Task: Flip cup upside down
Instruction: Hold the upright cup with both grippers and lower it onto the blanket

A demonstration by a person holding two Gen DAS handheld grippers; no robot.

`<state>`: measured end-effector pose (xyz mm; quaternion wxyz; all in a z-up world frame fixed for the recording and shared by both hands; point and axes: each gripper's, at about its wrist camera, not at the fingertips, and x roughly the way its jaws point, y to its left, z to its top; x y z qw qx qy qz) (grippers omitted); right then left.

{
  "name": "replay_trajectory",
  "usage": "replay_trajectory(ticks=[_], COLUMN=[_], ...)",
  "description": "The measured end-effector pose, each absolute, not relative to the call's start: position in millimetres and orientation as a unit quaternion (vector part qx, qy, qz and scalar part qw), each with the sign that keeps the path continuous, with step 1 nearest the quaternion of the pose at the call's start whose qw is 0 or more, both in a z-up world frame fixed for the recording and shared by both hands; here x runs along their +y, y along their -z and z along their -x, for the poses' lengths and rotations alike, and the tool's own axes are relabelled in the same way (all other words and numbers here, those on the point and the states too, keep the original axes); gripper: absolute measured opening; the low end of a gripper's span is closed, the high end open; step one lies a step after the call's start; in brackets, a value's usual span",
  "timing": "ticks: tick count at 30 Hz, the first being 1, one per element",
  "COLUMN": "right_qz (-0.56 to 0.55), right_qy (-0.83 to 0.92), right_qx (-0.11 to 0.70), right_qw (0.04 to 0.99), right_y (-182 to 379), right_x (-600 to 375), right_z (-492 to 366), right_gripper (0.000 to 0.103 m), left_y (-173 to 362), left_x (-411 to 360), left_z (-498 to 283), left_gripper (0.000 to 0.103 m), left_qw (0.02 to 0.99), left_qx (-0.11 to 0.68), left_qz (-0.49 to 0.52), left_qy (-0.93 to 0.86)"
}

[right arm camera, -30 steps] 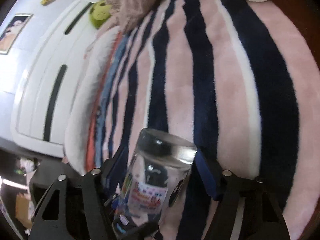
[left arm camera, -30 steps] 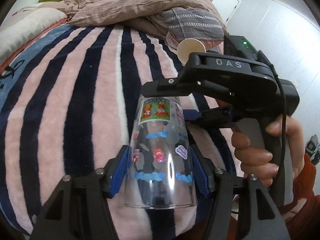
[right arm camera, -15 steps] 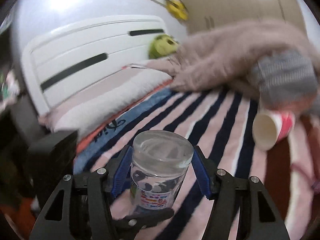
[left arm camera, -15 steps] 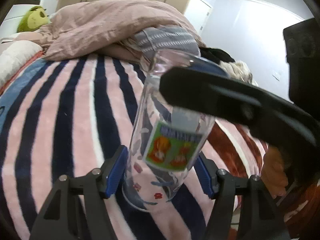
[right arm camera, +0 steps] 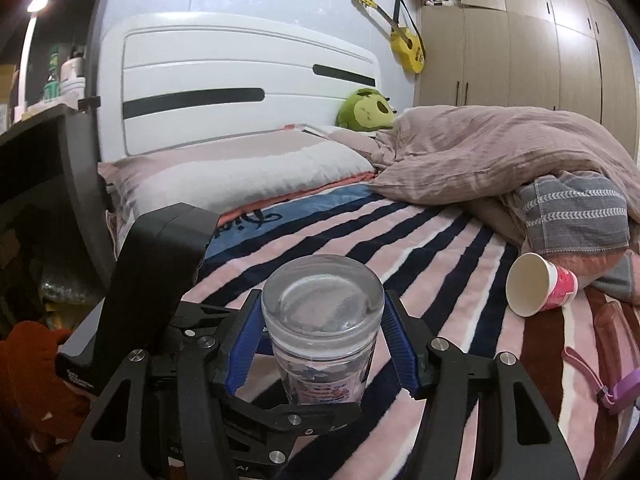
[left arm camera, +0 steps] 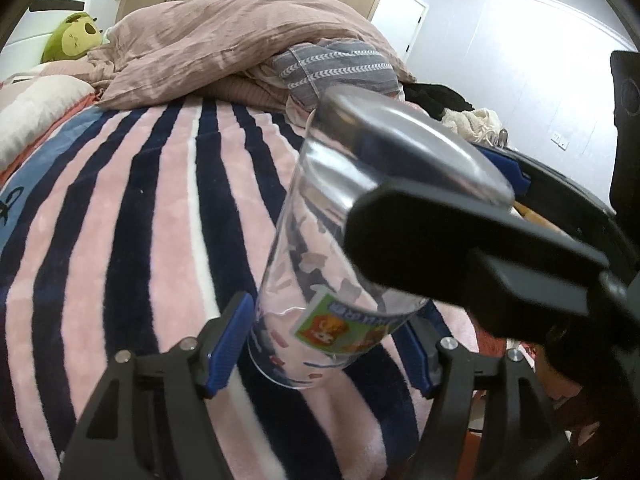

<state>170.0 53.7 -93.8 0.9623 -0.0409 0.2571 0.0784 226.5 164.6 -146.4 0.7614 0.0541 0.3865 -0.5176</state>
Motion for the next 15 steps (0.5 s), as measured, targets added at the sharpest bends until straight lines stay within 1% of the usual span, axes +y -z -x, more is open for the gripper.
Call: replay_trajectory(ticks=[1,3,5,6,7,15], right_qz=[0.039,0.028,0.002,-0.009,-0.024,-0.054], right_qy=[-0.079,-0.079,-0.092,-0.098,-0.103,-0.098], right_qx=[0.259,0.264,0.276,0.280,0.282,0.284], right_qw=[0.962,0.961,0.957,0.955,0.954,0.952], right_y=[94,93,93,94,94,86], right_x=[51,47,42,38,35,27], right_z=[-170,-173,-177,-178,-179,-180], right_gripper=[0.055,0.055,0.065,0.075,0.076,0.078], left_y=[147,146,144,143,143,129], left_x=[163,163,164,164,165,173], left_z=[-227,-225,-224,-224,-224,-220], left_gripper=[0.077,0.080,0.084,0.089,0.089,0.089], left_qw=[0.762,0.763,0.759,0.760,0.760,0.767], left_qx=[0.388,0.386,0.385,0.386,0.386,0.380], left_qz=[-0.059,-0.063,-0.062,-0.062,-0.062,-0.068], left_qy=[0.515,0.515,0.521,0.520,0.519,0.513])
